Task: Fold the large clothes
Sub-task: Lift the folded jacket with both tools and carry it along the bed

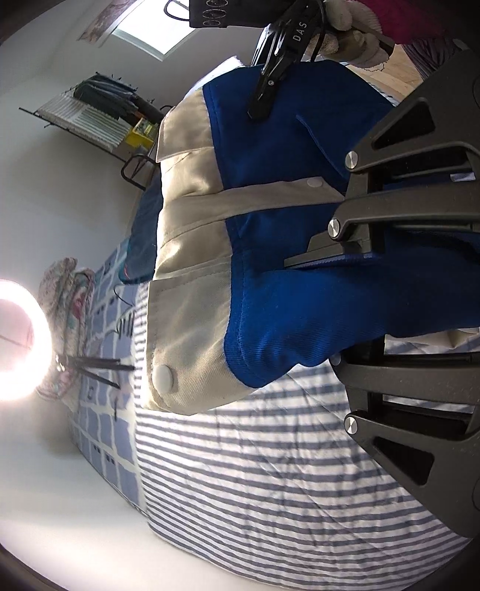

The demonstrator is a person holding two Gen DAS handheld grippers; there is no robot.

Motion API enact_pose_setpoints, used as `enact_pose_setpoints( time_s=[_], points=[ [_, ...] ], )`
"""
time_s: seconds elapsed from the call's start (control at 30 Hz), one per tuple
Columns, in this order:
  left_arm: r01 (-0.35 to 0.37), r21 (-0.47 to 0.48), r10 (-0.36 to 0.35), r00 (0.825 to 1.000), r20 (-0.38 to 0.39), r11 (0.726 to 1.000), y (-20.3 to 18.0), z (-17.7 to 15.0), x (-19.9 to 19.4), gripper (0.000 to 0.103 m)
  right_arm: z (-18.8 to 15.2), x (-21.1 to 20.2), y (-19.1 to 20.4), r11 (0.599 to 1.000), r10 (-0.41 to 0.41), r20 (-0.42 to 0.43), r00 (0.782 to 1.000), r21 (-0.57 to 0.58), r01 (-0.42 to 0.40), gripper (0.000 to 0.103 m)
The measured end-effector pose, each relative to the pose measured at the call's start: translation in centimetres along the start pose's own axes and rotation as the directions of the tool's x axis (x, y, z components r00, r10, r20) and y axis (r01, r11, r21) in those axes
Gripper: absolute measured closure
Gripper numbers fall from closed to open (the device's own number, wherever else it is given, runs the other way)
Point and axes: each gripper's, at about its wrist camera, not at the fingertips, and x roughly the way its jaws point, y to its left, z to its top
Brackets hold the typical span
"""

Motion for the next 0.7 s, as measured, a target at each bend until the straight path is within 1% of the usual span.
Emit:
enact_pose_setpoints(
  time_s=[0.17,0.37,0.7],
  points=[
    [0.034,0.028,-0.034,0.999,0.012,0.999,-1.8,2.2,1.6,0.081,1.4,-0.6,-2.1,0.999,-0.045,0.025,0.999,0.006,0.045,0.076],
    [0.084,0.047,-0.084,0.996,0.000,0.995,-3.7,5.4,5.0,0.081,3.1,-0.9,-4.9,0.995,-0.098,0.040,0.994,0.010,0.097,0.076],
    [0.127,0.064,-0.129,0.992,0.017,0.990,-6.3,9.1,9.2,0.081,6.5,-0.5,-7.8,0.976,-0.213,0.053,0.976,-0.033,0.215,0.076]
  ],
)
